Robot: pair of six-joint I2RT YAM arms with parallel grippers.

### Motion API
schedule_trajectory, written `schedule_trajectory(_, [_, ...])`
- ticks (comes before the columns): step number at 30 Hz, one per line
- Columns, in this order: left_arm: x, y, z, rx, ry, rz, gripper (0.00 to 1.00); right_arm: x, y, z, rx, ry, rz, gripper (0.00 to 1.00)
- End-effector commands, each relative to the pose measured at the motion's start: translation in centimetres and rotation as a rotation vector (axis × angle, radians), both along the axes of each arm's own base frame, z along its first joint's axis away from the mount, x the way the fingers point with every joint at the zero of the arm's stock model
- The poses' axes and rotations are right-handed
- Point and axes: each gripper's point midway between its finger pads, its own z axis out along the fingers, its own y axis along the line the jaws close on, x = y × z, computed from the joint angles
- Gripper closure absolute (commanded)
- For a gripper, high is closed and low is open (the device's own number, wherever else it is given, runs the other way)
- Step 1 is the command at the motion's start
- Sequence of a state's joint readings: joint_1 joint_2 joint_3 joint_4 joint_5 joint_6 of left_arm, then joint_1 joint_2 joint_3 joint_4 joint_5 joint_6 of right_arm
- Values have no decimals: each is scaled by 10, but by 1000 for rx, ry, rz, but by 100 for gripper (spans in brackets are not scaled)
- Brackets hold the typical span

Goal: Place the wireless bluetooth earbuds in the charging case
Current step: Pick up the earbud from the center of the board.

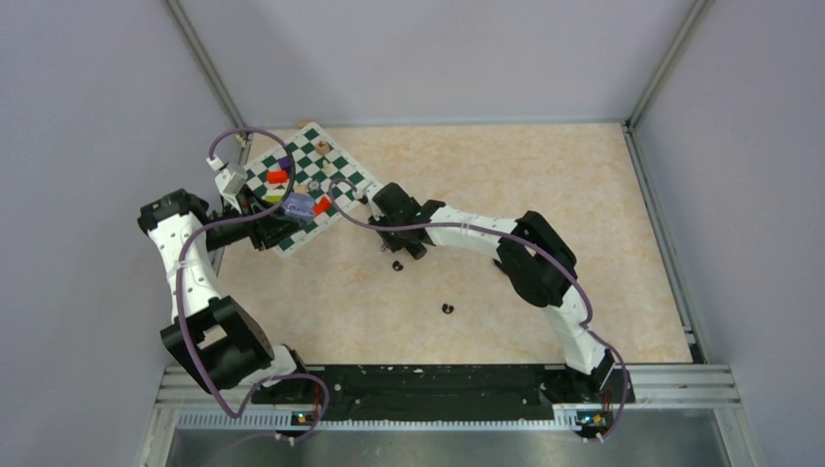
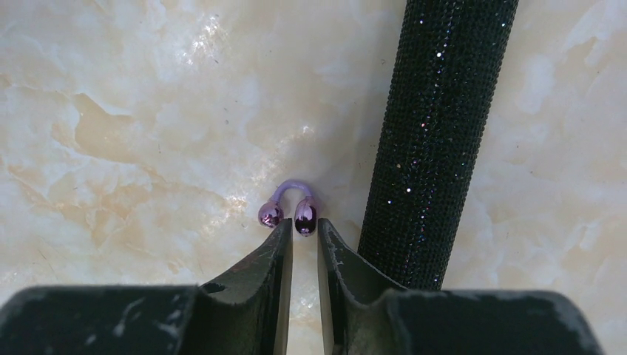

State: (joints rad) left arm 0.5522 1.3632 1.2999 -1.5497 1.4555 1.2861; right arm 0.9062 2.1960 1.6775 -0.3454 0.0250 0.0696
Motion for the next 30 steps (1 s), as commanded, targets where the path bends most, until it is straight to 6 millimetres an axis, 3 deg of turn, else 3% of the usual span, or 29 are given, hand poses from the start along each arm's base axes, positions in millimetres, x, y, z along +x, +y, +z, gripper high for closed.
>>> schedule_trajectory(1, [-5, -5, 12, -34, -38, 7, 100, 3, 16, 16, 37, -35, 20, 82])
schedule_trajectory(5, [-5, -5, 12, -36, -37, 7, 100, 2, 18, 22, 48, -32, 25, 85])
schedule_trajectory(11, [-5, -5, 12, -40, -36, 5, 100, 3, 22, 52, 94, -64, 29, 85])
schedule_trajectory(14, [-6, -6, 13, -36, -40, 6, 100, 3, 20, 43, 79, -53, 24, 82])
schedule_trajectory(19, [-6, -6, 13, -37, -41, 5, 100, -1, 21, 23, 56, -17, 25, 86])
schedule_trajectory(30, [-6, -6, 12, -40, -40, 6, 100, -1, 21, 15, 42, -10, 29, 78])
